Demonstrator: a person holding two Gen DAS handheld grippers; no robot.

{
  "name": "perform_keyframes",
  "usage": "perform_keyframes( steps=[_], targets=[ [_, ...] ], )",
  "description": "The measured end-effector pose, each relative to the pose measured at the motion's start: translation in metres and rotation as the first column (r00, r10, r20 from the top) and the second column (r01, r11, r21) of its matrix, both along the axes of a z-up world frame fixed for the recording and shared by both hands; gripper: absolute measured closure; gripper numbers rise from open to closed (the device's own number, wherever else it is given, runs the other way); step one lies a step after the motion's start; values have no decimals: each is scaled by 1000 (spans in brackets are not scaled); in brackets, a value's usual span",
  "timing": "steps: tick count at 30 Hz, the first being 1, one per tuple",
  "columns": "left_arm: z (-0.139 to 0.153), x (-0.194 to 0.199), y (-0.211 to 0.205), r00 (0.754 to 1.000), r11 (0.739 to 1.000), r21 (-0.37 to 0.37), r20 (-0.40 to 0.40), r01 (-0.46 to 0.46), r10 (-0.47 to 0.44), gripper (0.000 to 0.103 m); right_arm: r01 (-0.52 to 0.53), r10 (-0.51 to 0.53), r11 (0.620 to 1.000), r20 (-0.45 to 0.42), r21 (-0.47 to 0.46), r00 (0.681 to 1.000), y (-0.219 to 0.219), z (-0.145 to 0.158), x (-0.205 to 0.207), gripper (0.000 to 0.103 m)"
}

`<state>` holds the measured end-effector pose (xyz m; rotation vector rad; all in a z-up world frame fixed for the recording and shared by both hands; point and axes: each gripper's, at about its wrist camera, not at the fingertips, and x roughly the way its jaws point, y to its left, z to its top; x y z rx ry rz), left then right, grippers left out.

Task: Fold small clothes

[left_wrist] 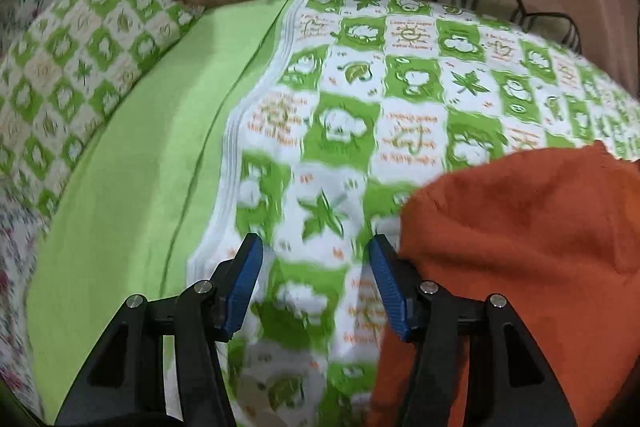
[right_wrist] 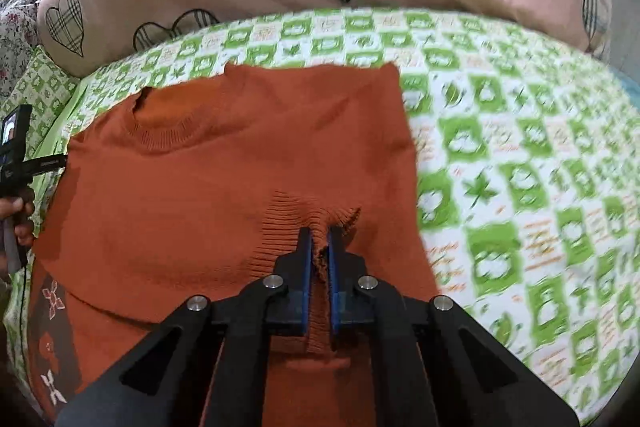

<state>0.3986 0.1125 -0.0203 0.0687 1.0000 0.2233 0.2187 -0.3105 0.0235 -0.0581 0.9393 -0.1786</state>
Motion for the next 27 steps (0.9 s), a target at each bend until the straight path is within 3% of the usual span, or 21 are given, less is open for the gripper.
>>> perform_keyframes(
  steps=[4, 6, 9, 16, 27],
  targets=[
    [4, -15, 7, 1000, 999, -42, -2, -1, 1, 46, 20, -23, 999, -96, -27, 995, -5, -17, 7, 87],
    [7, -38, 10, 1000, 996, -84, 1, 18, -18, 48, 24, -24, 1000, -69, -3, 997, -6, -12, -2, 85],
    [11, -83, 13, 999, 988, -150, 16, 40, -38, 48, 22, -22, 999, -21, 38, 1000, -6, 2, -24, 73],
    [16, -196, 15, 996, 947, -308, 41, 92, -84, 47, 16, -21, 997, 56, 80, 998, 2, 29, -93, 59],
    [2, -322, 20, 996, 913, -398, 3, 85, -91, 47, 41, -56, 982, 79, 184, 995, -12, 28, -171, 52]
  ],
)
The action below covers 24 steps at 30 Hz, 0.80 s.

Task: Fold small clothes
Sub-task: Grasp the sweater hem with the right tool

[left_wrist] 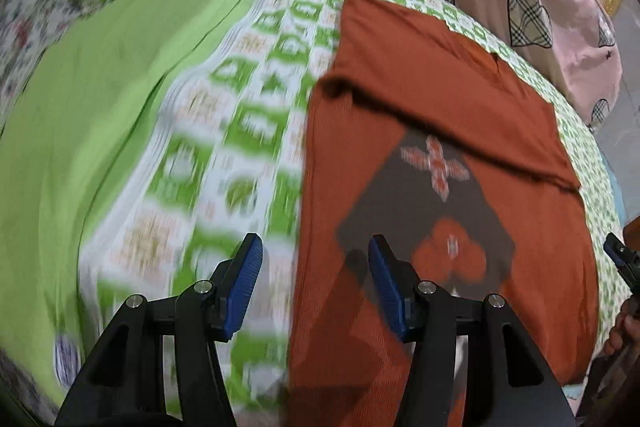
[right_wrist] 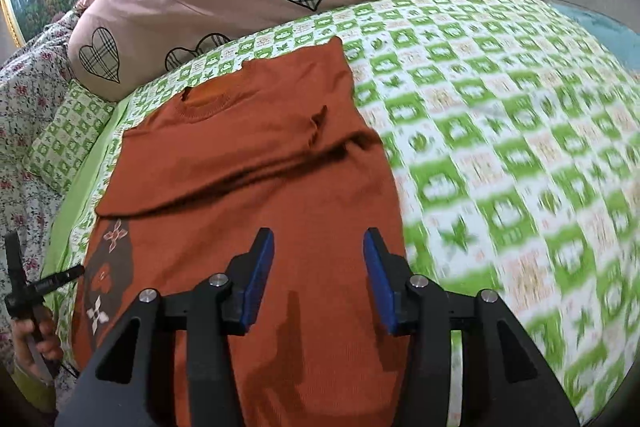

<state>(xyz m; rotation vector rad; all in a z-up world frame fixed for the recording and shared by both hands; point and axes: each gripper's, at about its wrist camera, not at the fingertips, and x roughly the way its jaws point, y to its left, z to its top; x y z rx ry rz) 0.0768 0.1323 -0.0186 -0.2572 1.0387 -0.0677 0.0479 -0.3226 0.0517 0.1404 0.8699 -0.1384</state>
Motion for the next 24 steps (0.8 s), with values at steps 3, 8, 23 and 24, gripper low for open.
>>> perform_keyframes(
  steps=[3, 8, 23, 24],
  targets=[
    [-4, -32, -2, 1000, 1000, -14, -3, 27, -27, 46, 9, -9, 1000, 0, 9, 1000, -7, -2, -24, 51],
    [-8, -84, -9, 996, 995, -30, 0, 94, -94, 44, 9, -8, 998, -5, 63, 1000, -20, -9, -59, 50],
    [-17, -141, -8, 978, 970, -120, 40, 210, -207, 47, -141, 152, 983, -81, 121, 985, -25, -23, -142, 50],
    [-16, -140, -8, 977, 969, -121, 39, 215, -212, 47, -148, 159, 982, -82, 120, 984, -25, -24, -147, 50]
  ],
)
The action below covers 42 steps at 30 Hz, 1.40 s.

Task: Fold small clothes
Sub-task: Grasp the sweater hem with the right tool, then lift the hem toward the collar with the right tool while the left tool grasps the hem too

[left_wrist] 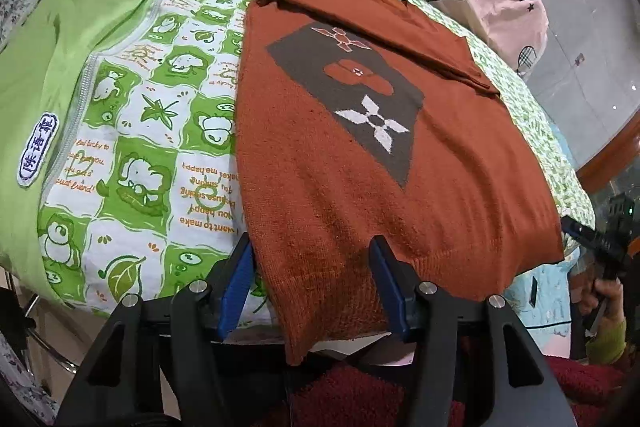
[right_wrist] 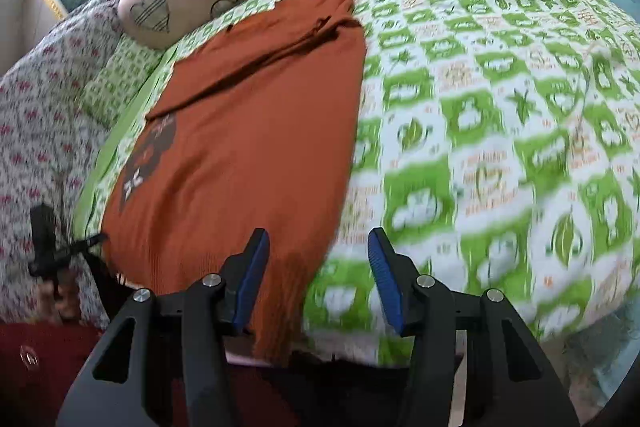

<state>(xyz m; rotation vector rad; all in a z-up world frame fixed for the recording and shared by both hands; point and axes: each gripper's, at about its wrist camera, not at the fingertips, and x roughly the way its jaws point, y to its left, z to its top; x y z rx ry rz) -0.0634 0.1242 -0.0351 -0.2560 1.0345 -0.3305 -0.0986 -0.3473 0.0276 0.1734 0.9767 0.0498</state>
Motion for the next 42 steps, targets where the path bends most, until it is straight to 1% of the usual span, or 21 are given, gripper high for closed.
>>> perform_keyframes(
  steps=[4, 9, 10, 11, 12, 13, 14, 15, 17, 20, 21, 22, 24, 25, 26, 27, 30, 31, 32, 37, 42],
  targets=[
    [1, 1, -4, 999, 999, 18, -2, 33, -33, 47, -33, 33, 999, 0, 3, 999, 6, -4, -15, 50],
    [0, 6, -6, 999, 999, 5, -8, 52, -52, 40, -68, 68, 997, 3, 29, 998, 19, -14, -11, 51],
    [0, 6, -6, 999, 999, 5, -3, 53, -53, 41, -74, 74, 996, 6, 40, 997, 21, -15, -8, 54],
    [0, 6, -6, 999, 999, 10, 3, 51, -52, 46, -76, 76, 996, 8, 40, 997, 23, -16, -6, 72],
    [0, 6, -7, 999, 999, 26, 11, 48, -48, 53, -75, 75, 996, 3, 36, 997, 23, -17, -3, 84],
    [0, 5, -5, 999, 998, 45, 17, 44, -45, 73, -71, 72, 997, -12, 39, 997, 22, -18, -1, 96],
    [1, 5, -2, 999, 998, 52, 14, 38, -39, 87, -65, 66, 997, -19, 51, 998, 19, -18, 0, 96],
    [0, 5, 4, 1000, 999, 29, 2, 31, -31, 88, -65, 65, 996, -11, 61, 998, 16, -15, -3, 96],
    [-2, 5, 19, 1000, 999, -48, -29, 2, -4, 88, -62, 62, 996, 4, 70, 998, 11, -9, -9, 96],
    [-10, 4, 31, 997, 993, -115, -80, -29, 19, 87, -49, 48, 994, 7, 96, 999, 1, -8, -14, 96],
    [-10, 4, 32, 996, 992, -124, -84, -31, 20, 87, -43, 44, 992, 2, 116, 999, -1, -11, -13, 96],
    [-11, 4, 32, 996, 991, -128, -88, -30, 19, 86, -41, 42, 990, -7, 132, 999, -1, -14, -13, 94],
    [-10, 4, 28, 995, 992, -123, -99, -11, -1, 80, -38, 45, 987, -38, 154, 998, 1, -21, -9, 94],
    [-11, 4, 25, 994, 992, -126, -107, 4, -17, 74, -44, 50, 987, -38, 154, 998, 3, -22, -7, 94],
    [-11, 3, 21, 993, 992, -124, -110, 20, -33, 71, -51, 57, 986, -36, 158, 998, 4, -22, -6, 93],
    [-12, 2, 17, 993, 993, -111, -107, 34, -46, 71, -56, 63, 986, -38, 160, 997, 6, -22, -5, 93],
    [-12, 0, 13, 994, 995, -82, -86, 59, -66, 79, -67, 73, 984, -33, 166, 997, 7, -24, -5, 93],
    [-12, 0, 13, 994, 995, -77, -79, 63, -69, 92, -70, 76, 983, -28, 169, 997, 6, -24, -5, 94],
    [-12, -1, 13, 994, 994, -85, -77, 69, -76, 95, -71, 76, 982, -24, 172, 997, 6, -24, -5, 95],
    [3, -7, 11, 995, 991, -98, -11, 95, -96, 98, -95, 94, 980, 14, 178, 996, 9, -15, -9, 96],
    [33, -3, 10, 992, 979, -184, 100, 89, -71, 99, -133, 109, 959, 109, 249, 988, 10, 4, -3, 96]
  ],
)
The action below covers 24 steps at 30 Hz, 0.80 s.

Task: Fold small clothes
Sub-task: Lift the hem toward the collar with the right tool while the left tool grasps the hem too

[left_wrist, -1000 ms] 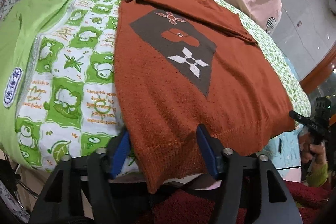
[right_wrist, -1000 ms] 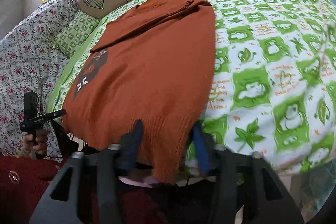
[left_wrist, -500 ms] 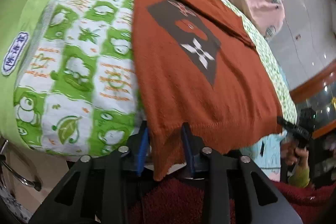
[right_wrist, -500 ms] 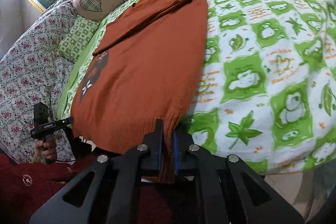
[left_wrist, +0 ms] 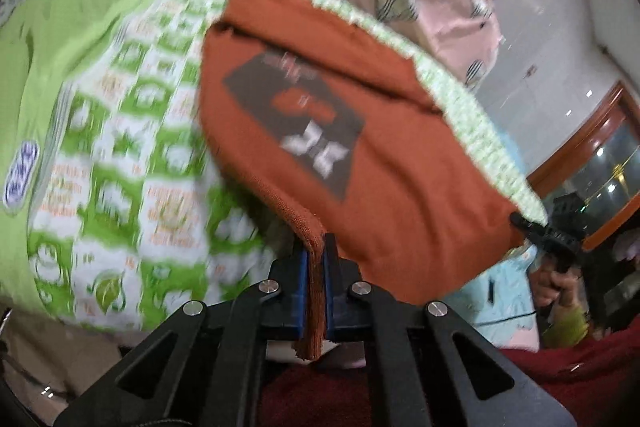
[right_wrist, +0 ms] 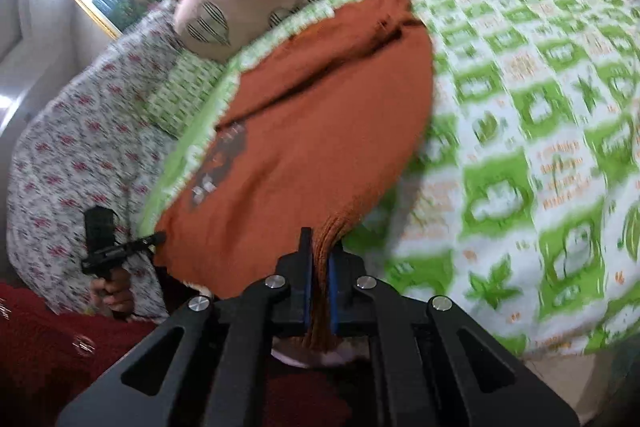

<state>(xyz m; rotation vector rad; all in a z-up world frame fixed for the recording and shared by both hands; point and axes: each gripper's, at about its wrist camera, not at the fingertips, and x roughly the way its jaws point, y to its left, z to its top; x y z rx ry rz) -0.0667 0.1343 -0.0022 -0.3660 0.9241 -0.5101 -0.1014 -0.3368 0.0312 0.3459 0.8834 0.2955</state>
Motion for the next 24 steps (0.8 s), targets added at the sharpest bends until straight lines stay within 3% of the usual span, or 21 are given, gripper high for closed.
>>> perform_keyframes(
  steps=[10, 20, 24],
  targets=[
    [49, 58, 7, 978, 989, -115, 177, -89, 109, 99, 46, -56, 997, 185, 60, 981, -4, 45, 54, 96],
    [84, 171, 2, 930, 979, -122, 312, -164, 195, 100, 62, -60, 998, 283, 1, 957, -9, 87, 169, 96],
    [87, 213, 1, 918, 973, -115, 324, -202, 229, 100, 83, -70, 996, 287, -33, 955, -14, 92, 214, 96]
  ],
)
